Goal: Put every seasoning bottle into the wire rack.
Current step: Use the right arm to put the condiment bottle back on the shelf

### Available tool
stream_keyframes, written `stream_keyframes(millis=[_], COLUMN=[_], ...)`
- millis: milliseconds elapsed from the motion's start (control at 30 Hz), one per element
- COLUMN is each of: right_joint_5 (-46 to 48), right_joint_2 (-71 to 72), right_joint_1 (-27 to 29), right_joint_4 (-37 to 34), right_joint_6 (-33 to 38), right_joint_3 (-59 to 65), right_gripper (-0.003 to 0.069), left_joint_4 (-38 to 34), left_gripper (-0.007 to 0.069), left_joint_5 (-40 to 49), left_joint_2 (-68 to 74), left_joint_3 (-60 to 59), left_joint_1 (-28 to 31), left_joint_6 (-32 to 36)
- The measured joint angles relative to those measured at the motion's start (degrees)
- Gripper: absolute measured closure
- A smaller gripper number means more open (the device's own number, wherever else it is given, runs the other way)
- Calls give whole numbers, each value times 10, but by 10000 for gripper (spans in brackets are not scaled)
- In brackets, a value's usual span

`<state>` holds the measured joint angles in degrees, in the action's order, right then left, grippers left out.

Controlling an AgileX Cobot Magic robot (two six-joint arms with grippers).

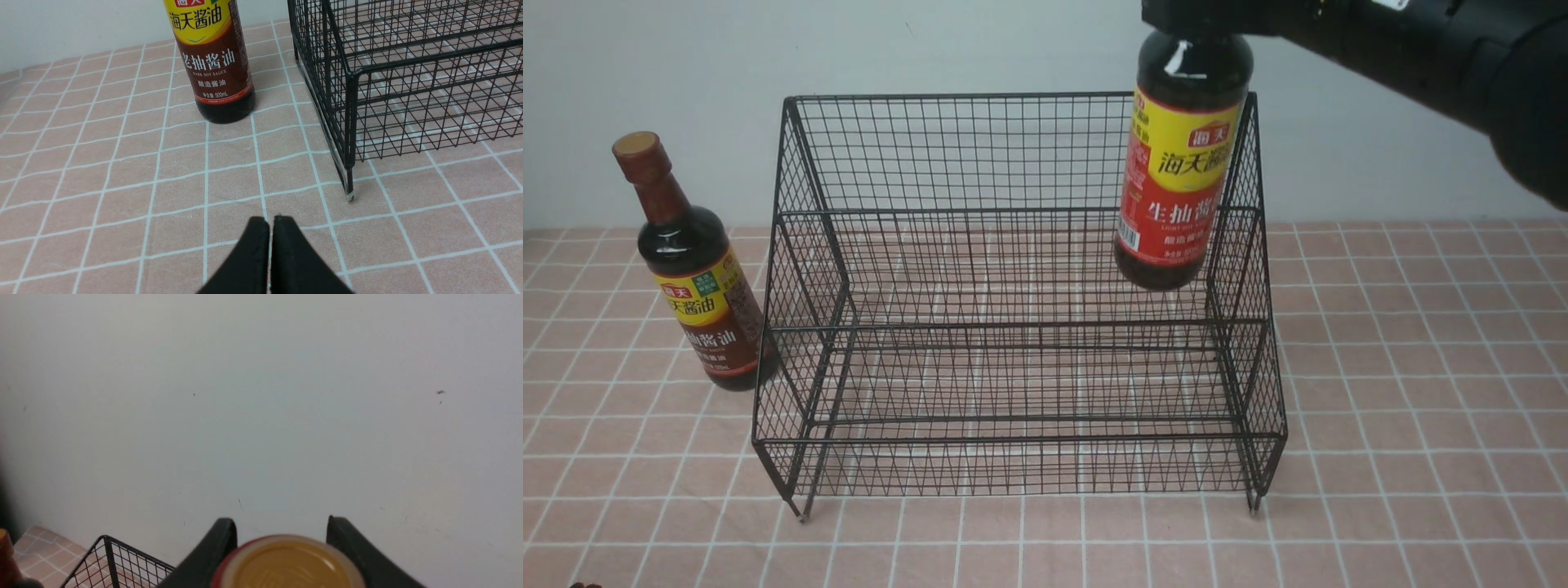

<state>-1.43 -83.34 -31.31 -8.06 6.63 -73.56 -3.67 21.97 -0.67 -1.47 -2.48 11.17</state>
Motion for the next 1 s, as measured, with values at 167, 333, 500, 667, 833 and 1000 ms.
stream_keyframes(millis=[167,333,500,667,833,1000], right_joint_5=[39,115,201,263,285,295], right_joint_2=[-9,-25,-31,-31,-31,-33], right_joint_1=[0,1,1,1,1,2], right_joint_4=[1,2,3,6,7,7], right_joint_6=[1,3,-4,-22,-28,-28], right_joint_3=[0,0,0,0,-1,-2], right_gripper=[393,393,393,393,393,380], left_joint_4=[0,0,0,0,0,0], left_gripper=[631,631,631,631,631,631], left_joint_5=[0,0,0,0,0,0], left_joint_2=[0,0,0,0,0,0], left_joint_3=[0,0,0,0,0,0], left_joint_1=[0,0,0,0,0,0], left_joint_6=[0,0,0,0,0,0])
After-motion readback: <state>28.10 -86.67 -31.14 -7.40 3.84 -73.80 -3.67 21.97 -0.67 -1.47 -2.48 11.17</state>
